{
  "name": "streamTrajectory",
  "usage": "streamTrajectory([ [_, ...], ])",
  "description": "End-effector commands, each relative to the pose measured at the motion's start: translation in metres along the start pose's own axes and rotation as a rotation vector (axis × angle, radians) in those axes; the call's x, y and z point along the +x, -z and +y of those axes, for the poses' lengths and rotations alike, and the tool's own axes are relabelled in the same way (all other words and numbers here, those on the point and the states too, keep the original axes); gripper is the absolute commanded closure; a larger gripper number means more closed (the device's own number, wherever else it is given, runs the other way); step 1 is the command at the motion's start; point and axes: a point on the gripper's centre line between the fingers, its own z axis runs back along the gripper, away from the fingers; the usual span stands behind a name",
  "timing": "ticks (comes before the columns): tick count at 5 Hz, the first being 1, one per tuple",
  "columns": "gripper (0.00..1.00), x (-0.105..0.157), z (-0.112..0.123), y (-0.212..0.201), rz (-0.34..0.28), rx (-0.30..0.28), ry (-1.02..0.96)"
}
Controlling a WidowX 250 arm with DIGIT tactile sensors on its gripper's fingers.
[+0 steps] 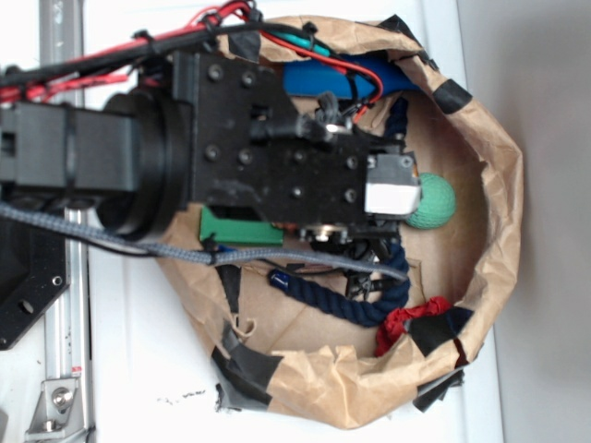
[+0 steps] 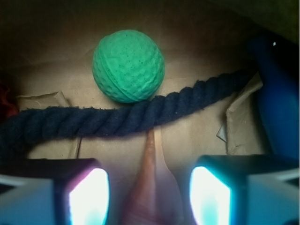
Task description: Grab the shell.
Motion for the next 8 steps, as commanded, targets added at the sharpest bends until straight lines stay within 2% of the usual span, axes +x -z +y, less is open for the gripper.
streamTrajectory([
  [1,0.00,-0.020,-0.001,0.012,0.097,-0.032,-0.010],
  [2,0.00,-0.034,0.011,0.022,0.143,-0.024,-0.004],
  [3,0.05,-0.040,0.012,0.031,0.162,-0.003,0.019],
  [4,1.00,-0.040,0.009,0.025,0.162,-0.024,0.030],
  [5,1.00,-0.033,0.007,0.008,0.109,-0.027,0.047],
  [6,1.00,-0.022,0.000,-0.042,-0.015,-0.041,0.094],
  [7,1.00,-0.011,-0.012,-0.092,-0.038,-0.082,0.126],
  [8,1.00,0.000,-0.023,-0.134,0.041,-0.069,0.162],
])
